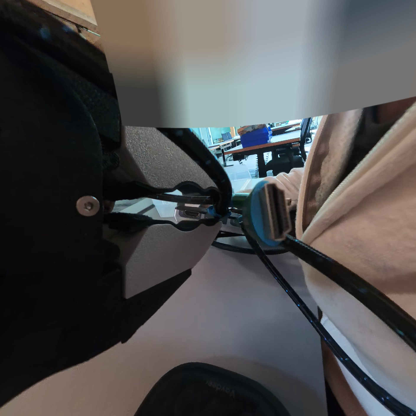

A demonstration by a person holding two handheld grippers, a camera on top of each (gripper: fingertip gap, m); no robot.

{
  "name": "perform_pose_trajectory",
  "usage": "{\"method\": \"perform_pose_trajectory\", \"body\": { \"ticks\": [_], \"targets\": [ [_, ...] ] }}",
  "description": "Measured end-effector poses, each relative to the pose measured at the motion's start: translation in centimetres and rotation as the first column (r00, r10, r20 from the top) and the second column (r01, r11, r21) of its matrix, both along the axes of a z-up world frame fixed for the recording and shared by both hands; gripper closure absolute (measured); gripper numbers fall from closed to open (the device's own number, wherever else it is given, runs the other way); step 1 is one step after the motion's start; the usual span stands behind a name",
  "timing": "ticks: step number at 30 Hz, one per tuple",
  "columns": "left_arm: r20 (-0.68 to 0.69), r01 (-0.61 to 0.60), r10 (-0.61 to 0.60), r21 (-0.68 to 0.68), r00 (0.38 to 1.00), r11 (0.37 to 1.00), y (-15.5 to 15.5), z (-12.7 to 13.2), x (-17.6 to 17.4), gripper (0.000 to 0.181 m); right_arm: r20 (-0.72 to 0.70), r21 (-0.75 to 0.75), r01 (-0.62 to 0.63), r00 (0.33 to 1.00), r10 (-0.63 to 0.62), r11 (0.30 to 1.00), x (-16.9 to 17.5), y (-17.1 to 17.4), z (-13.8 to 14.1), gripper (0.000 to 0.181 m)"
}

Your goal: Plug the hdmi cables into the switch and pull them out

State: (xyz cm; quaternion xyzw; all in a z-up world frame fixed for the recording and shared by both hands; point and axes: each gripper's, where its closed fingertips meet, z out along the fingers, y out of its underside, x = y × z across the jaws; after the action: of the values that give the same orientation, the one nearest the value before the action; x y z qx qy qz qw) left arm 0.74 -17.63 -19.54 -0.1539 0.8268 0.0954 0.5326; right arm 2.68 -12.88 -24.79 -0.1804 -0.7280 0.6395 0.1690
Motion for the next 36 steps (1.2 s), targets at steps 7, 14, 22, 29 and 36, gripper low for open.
{"method": "perform_pose_trajectory", "body": {
  "ticks": [7,14,22,29,36],
  "targets": [
    [-0.054,0.081,-0.080,0.015,0.995,0.997,-0.5,-0.6,0.5,0.163,0.016,0.003,-0.023,1.000,0.023,1.000,0.2,-0.3,-0.3,0.147],
    [-0.054,0.119,-0.119,0.005,0.991,0.993,-0.9,-0.7,1.1,0.163,-0.008,0.004,-0.039,0.999,0.039,0.999,0.6,-0.4,-0.2,0.147],
    [-0.014,0.141,-0.144,-0.134,0.989,0.981,-0.7,-0.6,0.4,0.164,-0.007,0.024,-0.035,0.999,0.035,0.999,0.6,-0.4,-0.4,0.147],
    [-0.033,0.134,-0.139,-0.127,0.990,0.983,-0.4,-1.6,0.6,0.164,0.038,0.028,-0.033,0.999,0.032,0.999,0.7,-0.9,-1.2,0.148],
    [-0.002,0.102,-0.103,-0.080,0.995,0.992,0.9,-2.9,0.6,0.162,0.065,-0.010,-0.050,0.997,0.051,0.999,0.0,-1.9,-1.2,0.148]
  ]
}}
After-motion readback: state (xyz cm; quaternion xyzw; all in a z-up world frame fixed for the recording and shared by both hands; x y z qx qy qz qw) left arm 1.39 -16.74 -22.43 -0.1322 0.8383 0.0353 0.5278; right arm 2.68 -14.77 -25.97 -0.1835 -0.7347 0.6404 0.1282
